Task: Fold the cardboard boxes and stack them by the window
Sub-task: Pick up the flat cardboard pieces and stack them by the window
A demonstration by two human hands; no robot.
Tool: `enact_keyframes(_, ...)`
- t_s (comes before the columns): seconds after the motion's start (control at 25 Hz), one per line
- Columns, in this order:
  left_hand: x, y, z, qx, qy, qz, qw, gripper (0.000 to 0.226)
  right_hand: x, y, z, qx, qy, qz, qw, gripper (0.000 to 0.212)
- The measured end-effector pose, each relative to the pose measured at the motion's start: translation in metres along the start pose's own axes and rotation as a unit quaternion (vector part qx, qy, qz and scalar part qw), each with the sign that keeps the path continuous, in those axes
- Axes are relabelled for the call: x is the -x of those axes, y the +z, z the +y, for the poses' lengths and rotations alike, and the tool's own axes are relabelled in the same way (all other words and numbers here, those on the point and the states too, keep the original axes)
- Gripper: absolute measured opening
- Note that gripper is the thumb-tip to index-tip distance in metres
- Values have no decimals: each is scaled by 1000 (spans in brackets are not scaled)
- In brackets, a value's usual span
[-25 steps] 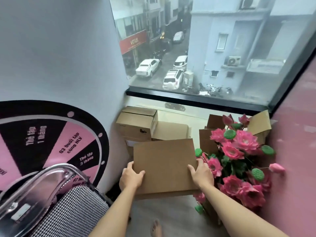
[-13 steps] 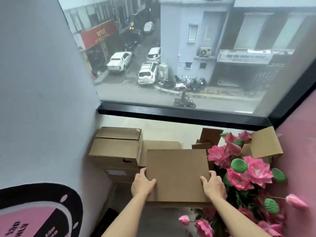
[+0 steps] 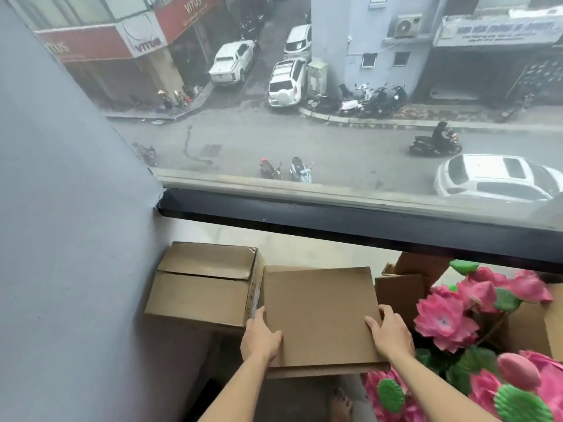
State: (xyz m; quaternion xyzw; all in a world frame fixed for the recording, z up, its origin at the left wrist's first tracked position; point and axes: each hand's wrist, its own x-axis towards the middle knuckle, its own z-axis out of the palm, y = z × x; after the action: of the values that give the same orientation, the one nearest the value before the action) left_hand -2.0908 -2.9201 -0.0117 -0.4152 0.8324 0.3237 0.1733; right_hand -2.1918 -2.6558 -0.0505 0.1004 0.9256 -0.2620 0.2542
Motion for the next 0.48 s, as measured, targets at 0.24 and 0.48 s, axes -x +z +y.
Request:
enact_keyframes(0.24, -73, 27, 13, -10, -24, -59, 998, 73, -60, 24, 3, 19, 37, -26, 999, 51)
enact_keyframes(0.48, -142, 46, 13, -22, -26, -100, 994, 79, -100, 58, -2, -1, 72, -36, 997, 49)
